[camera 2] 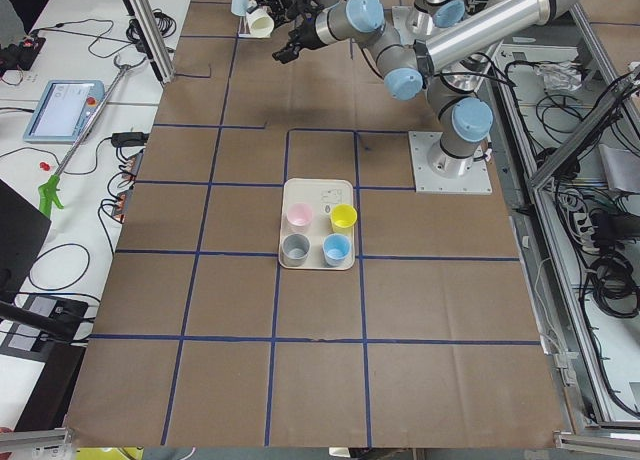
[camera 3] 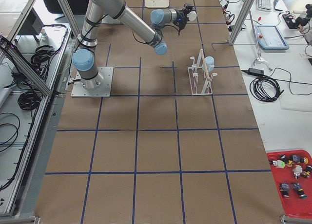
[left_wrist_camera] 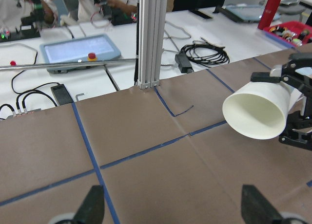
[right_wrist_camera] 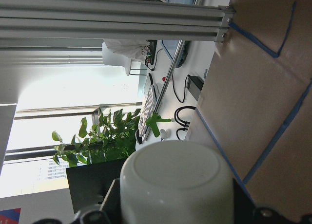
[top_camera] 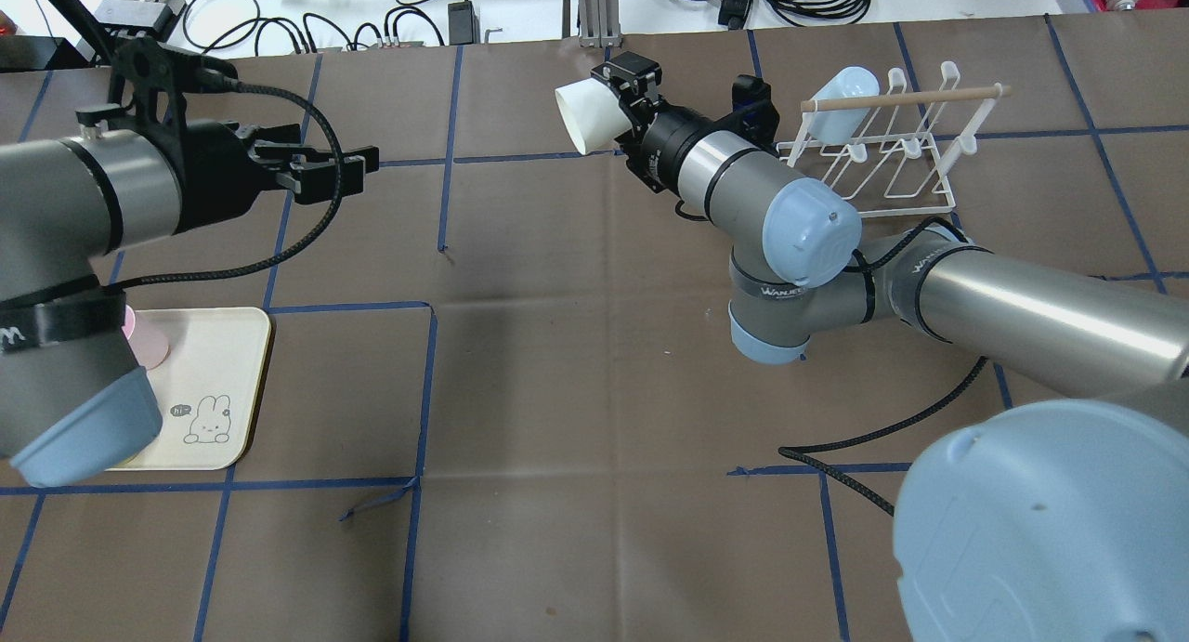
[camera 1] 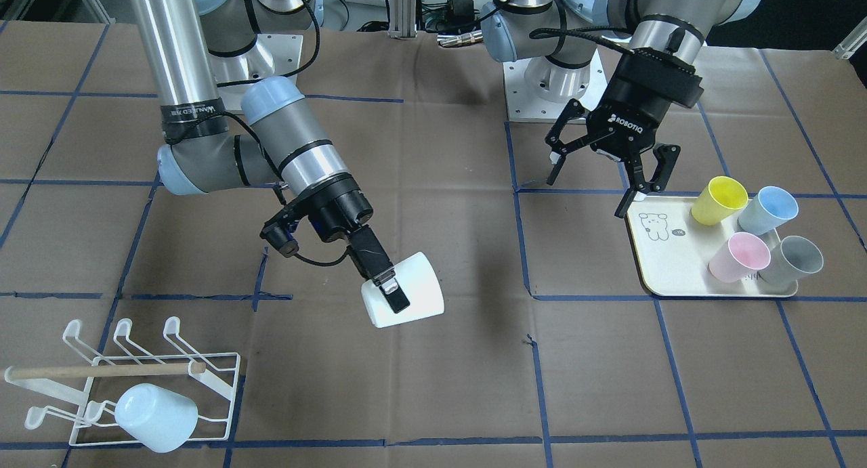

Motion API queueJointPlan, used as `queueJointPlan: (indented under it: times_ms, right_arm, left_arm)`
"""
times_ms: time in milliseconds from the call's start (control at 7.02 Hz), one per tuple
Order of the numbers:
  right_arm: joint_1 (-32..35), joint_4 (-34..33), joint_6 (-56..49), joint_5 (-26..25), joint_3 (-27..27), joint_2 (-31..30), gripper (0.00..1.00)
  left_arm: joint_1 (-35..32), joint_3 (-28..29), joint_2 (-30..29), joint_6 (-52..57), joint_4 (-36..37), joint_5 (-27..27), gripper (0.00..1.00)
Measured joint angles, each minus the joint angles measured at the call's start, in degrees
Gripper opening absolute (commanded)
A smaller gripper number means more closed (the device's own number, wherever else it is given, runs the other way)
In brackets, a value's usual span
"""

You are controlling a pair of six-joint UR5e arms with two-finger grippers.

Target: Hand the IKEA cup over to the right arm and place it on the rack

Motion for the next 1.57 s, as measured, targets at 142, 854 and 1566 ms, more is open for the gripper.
queueJointPlan:
  times_ms: [142, 854, 1566]
  right_arm:
    - [-2.2, 0.0, -9.3, -0.2, 0.0, -0.5, 0.40]
    - [-12.8, -0.5, -59.5, -0.1, -0.4, -2.7, 0.30]
    - [-27.6, -0.5, -85.7, 5.4, -2.8, -0.7, 0.28]
  left_arm:
    - [-0.2, 4.9, -0.4, -1.9, -7.7, 2.3, 0.99]
    - [-8.2, 24.9, -8.3, -15.3, -35.1, 23.2, 0.99]
    - [-15.6, 29.4, -13.2, -23.8, -50.8, 36.0, 0.99]
